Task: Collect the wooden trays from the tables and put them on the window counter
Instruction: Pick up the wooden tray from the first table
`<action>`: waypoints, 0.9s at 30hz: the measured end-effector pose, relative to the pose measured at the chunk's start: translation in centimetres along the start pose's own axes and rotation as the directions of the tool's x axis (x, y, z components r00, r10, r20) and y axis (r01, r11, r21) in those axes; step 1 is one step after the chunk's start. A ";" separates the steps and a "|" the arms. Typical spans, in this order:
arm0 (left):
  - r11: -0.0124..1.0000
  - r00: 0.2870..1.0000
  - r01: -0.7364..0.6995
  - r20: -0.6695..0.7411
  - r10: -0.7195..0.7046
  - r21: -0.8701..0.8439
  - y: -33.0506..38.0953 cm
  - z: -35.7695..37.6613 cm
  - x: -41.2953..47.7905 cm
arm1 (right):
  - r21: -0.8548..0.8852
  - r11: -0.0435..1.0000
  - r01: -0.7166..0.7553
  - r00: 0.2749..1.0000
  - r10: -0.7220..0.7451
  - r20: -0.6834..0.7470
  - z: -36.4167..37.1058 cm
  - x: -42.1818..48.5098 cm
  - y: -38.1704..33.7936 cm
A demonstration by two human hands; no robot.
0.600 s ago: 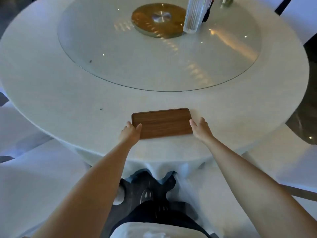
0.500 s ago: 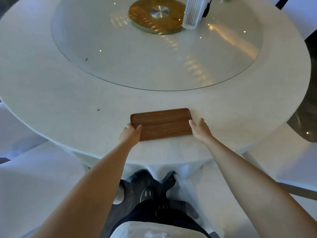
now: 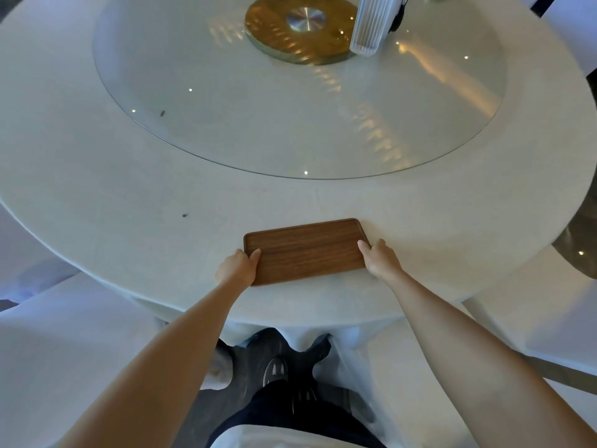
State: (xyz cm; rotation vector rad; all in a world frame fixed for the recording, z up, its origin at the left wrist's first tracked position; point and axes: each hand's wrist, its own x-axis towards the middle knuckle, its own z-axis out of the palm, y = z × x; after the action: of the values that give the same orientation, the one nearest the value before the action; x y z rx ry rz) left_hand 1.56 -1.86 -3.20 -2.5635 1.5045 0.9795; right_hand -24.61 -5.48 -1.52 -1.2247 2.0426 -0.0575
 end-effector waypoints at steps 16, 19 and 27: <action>0.958 0.929 -0.006 -0.355 -0.101 -0.288 -7.5 -9.2 -6.7 | 0.095 0.891 0.444 0.896 -0.441 -0.055 -0.8 -7.9 -8.4; 0.943 0.879 0.044 -0.436 -0.193 -0.330 -10.3 -11.3 -9.5 | 0.129 0.816 0.564 0.826 -0.560 -0.066 -0.2 -10.5 -11.3; 0.869 0.704 0.148 -0.567 -0.428 -0.472 -21.1 -15.4 -17.8 | 0.202 0.618 0.760 0.627 -0.778 0.019 5.8 -19.2 -18.8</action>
State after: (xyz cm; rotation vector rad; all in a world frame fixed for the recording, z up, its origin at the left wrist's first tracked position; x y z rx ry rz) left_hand 19.95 18.65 12.26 -3.5664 0.9316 0.3486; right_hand -1.89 1.11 12.55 -1.8630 1.2337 -0.5640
